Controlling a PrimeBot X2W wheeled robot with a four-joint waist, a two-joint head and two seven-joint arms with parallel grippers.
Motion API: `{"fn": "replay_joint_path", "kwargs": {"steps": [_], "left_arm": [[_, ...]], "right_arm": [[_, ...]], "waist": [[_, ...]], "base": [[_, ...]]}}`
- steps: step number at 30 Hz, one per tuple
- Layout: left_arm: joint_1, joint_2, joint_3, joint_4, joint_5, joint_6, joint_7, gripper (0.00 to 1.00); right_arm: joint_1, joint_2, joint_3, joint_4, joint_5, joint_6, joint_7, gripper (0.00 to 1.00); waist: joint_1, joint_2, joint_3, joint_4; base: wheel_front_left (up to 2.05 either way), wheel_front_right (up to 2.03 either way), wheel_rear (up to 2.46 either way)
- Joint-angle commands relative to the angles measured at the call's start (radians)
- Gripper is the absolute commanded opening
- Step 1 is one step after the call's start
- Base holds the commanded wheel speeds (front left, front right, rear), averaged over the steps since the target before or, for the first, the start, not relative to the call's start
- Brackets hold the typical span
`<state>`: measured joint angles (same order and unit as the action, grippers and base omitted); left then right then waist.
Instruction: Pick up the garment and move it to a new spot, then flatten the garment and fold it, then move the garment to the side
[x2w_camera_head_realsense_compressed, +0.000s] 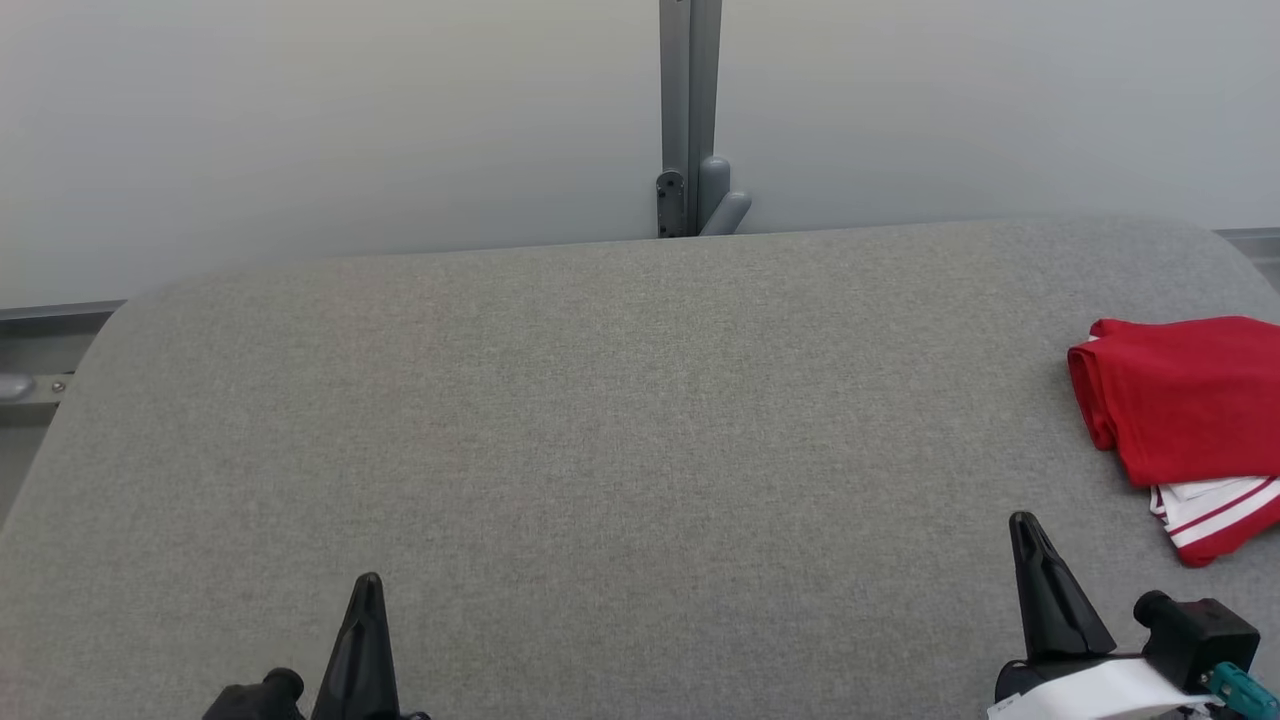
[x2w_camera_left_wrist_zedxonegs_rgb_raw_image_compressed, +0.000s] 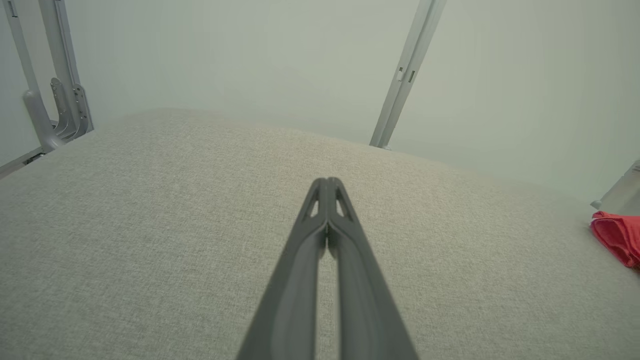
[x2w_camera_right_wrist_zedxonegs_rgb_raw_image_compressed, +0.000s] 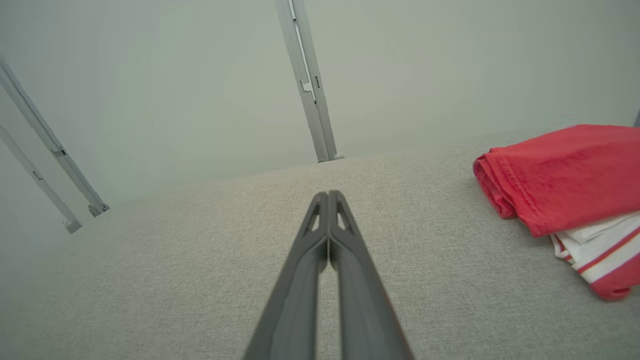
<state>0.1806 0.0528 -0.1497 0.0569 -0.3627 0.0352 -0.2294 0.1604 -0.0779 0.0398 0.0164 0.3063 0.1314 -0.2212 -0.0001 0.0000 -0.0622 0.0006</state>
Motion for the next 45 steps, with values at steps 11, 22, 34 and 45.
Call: {"fn": "replay_joint_path", "kwargs": {"steps": [11, 22, 34, 45], "left_arm": [[-0.109, 0.012, 0.019, 0.061, -0.228, -0.035, 0.041, 0.00], [-0.164, 0.015, 0.032, 0.108, -0.387, -0.055, 0.072, 0.00], [-0.218, 0.017, 0.049, 0.148, -0.552, -0.076, 0.108, 0.00], [-0.262, 0.017, 0.064, 0.183, -0.687, -0.093, 0.139, 0.00]], "right_arm": [[-0.080, -0.020, -0.026, 0.041, 0.242, 0.000, 0.046, 0.00], [-0.118, -0.026, -0.045, 0.079, 0.410, 0.000, 0.083, 0.00], [-0.159, -0.030, -0.067, 0.118, 0.586, 0.000, 0.124, 0.00], [-0.192, -0.033, -0.087, 0.152, 0.728, 0.000, 0.159, 0.00]], "waist": [[0.0001, 0.0000, 0.006, 0.000], [0.0001, 0.0000, 0.012, 0.000], [0.0001, 0.0000, 0.019, 0.000], [0.0001, 0.0000, 0.026, 0.000]], "base": [[0.00, 0.00, 0.00], [0.00, 0.00, 0.00], [0.00, 0.00, 0.00], [0.00, 0.00, 0.00]]}}
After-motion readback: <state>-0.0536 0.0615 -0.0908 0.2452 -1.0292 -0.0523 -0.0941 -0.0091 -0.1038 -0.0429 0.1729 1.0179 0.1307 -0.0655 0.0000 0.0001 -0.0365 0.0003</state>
